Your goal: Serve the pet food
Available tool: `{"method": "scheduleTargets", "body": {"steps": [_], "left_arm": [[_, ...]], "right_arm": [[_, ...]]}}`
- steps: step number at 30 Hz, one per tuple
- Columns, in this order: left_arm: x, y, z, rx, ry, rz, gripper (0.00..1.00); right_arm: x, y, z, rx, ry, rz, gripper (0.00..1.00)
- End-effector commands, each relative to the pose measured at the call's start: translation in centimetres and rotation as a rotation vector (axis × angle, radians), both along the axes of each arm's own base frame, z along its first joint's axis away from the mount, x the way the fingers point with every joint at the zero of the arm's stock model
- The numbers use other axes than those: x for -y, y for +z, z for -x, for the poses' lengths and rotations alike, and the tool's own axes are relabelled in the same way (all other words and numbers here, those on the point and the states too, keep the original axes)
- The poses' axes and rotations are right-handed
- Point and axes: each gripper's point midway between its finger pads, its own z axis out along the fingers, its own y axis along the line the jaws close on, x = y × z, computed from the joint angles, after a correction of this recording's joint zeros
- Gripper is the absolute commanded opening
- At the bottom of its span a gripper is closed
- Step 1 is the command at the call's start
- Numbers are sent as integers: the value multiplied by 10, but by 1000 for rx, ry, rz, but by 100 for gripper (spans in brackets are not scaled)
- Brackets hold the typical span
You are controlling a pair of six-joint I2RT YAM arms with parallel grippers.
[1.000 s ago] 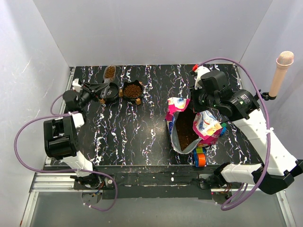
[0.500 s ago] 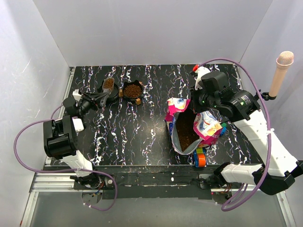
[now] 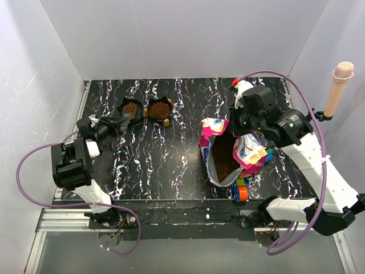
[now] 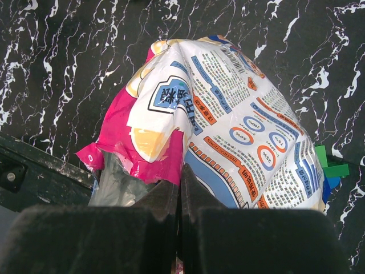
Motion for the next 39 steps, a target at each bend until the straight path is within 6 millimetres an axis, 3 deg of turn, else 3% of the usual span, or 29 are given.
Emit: {"method": "scheduleTargets", "body": {"steps": [1,9,20,32,39], "left_arm": [[-8,-7,-4,-95,31,-31,0],[-9,-10,0,-195,41,-34,0],[-9,-29,17,-457,35,-25,0],[-17,-10,2,-628,71,27,0],[-11,-4,12,-829,118,119,0]], "right_arm": [[-9,65,-14,218,-15,-175,1],[-10,62,-13,210,-9,-175,1],[-13,62,-11,204,4,-186,1],[-13,63,-10,206,6,-193,1],[-12,65,-10,211,5,-197,1]]}}
